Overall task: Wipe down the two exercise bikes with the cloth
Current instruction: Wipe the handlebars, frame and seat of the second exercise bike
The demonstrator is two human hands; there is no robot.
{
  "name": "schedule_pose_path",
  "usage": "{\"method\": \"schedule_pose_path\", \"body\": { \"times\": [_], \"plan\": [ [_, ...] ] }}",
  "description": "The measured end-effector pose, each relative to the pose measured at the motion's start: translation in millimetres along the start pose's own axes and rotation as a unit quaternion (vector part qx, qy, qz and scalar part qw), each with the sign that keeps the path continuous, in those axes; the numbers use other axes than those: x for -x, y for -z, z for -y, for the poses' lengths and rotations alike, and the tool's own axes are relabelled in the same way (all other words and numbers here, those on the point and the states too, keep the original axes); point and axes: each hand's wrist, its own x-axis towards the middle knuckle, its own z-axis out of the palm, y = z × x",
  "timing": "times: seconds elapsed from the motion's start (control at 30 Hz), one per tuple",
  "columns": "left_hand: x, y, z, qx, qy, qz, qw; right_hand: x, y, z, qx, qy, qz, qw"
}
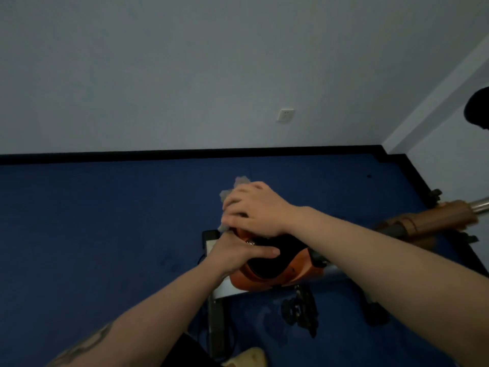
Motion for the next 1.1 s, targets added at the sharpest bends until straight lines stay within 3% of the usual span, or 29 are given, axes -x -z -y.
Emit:
{"method": "schedule_pose_path", "body": {
  "times": [0.07, 0.13, 0.2, 0.23, 0.3, 0.37, 0.47, 0.57, 0.63, 0.73, 0.83, 0.9, 1.0, 1.1],
  "plan": [
    [0, 2, -5, 0.0, -0.005, 0.02, 1.0, -6, 4, -4, -0.06, -0.008, -0.019, 0.998],
    [0, 4, -10, 0.024, -0.007, 0.038, 0.999, -17, 7, -13, -0.171, -0.125, -0.015, 0.977],
    [2, 4, -11, 0.025, -0.007, 0.042, 0.999, -24, 6, -13, -0.187, -0.192, -0.003, 0.963],
    [1, 3, -9, 0.023, -0.005, 0.041, 0.999, -23, 4, -10, -0.138, -0.177, 0.002, 0.975],
    [1, 2, -7, -0.004, -0.009, 0.028, 1.0, -12, -3, -2, -0.032, -0.065, -0.029, 0.997],
    [1, 2, -6, -0.018, -0.009, 0.027, 0.999, -2, -4, -4, -0.017, 0.012, -0.053, 0.998],
    [1, 3, -9, 0.029, -0.001, 0.049, 0.998, -2, -3, -13, -0.16, -0.108, -0.068, 0.979],
    [2, 5, -16, 0.024, -0.004, 0.072, 0.997, 3, -1, -15, -0.206, -0.233, -0.085, 0.946],
    [6, 13, -24, -0.019, 0.01, 0.075, 0.997, 22, -5, -16, -0.171, -0.249, -0.085, 0.95],
    [5, 30, -38, -0.093, 0.03, -0.01, 0.995, 58, -9, -28, -0.022, -0.275, -0.019, 0.961],
    [-10, 33, -51, -0.121, -0.005, -0.052, 0.991, 58, -8, -27, 0.052, -0.365, 0.014, 0.929],
    [-22, 25, -55, -0.138, -0.034, -0.064, 0.988, 41, -11, -9, 0.039, -0.415, -0.031, 0.908],
    [-32, 16, -54, -0.158, -0.085, -0.072, 0.981, 30, -26, 13, 0.032, -0.365, -0.214, 0.905],
    [-41, 22, -51, -0.203, -0.12, -0.045, 0.971, 63, -24, -11, 0.05, -0.37, -0.127, 0.919]
  ]
}}
